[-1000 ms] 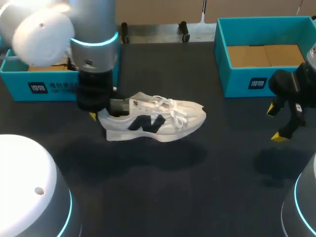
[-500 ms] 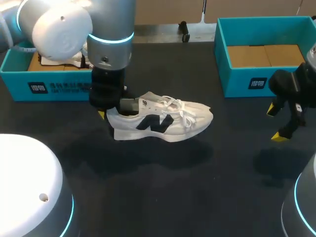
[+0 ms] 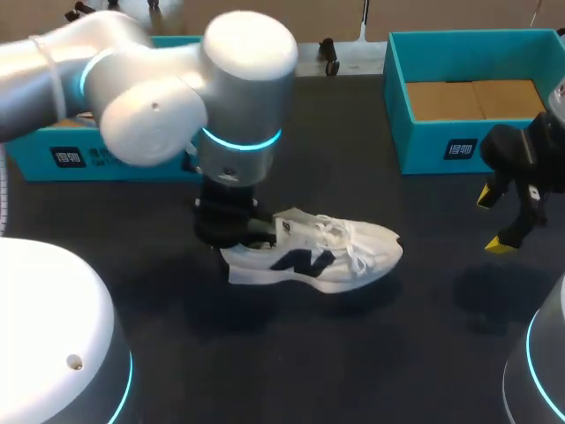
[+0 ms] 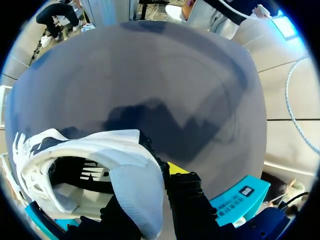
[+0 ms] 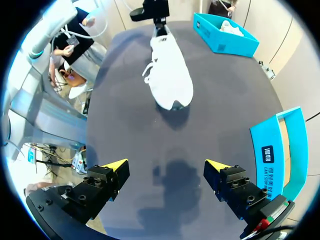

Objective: Take the shoe out of the shoebox, open the shoe tongue, remove and reinsert the insole, then place the shoe into the shoebox

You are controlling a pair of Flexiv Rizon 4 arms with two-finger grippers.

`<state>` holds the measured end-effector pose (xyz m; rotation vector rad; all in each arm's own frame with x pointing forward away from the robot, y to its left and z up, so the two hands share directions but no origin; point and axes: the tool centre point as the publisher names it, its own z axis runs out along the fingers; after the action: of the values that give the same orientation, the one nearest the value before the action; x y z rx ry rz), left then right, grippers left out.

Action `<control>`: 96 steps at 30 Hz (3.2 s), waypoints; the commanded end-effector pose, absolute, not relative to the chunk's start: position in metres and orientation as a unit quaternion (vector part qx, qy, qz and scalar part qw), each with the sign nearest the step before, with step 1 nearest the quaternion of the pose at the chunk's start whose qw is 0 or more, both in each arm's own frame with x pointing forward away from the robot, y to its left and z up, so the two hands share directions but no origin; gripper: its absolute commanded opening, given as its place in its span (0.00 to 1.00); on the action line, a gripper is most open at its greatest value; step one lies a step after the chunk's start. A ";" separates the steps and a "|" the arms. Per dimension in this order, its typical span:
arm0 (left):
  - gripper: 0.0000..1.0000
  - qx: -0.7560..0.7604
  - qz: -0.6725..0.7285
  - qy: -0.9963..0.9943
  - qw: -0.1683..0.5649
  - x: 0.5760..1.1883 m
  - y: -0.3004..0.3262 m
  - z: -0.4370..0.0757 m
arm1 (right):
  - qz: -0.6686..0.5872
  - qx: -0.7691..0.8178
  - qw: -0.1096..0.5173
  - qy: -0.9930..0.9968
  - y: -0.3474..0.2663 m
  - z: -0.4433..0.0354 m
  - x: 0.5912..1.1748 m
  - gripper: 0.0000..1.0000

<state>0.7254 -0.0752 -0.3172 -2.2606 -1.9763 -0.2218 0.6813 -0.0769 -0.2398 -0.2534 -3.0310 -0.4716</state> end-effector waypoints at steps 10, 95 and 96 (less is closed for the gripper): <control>0.00 -0.738 -0.066 -0.668 0.067 0.719 -0.081 -0.348 | -0.152 -0.083 0.031 -0.984 -0.077 -0.240 0.681 1.00; 1.00 -0.639 0.102 -0.758 -0.079 0.694 -0.067 -0.295 | -0.152 -0.083 0.031 -0.984 -0.077 -0.240 0.681 1.00; 1.00 -0.639 0.102 -0.758 -0.079 0.694 -0.067 -0.295 | -0.152 -0.083 0.031 -0.984 -0.077 -0.240 0.681 1.00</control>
<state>0.6997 -0.0857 -0.2941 -2.0441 -2.4189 0.1652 0.6813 -0.0769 -0.2398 -0.2534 -3.0310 -0.4715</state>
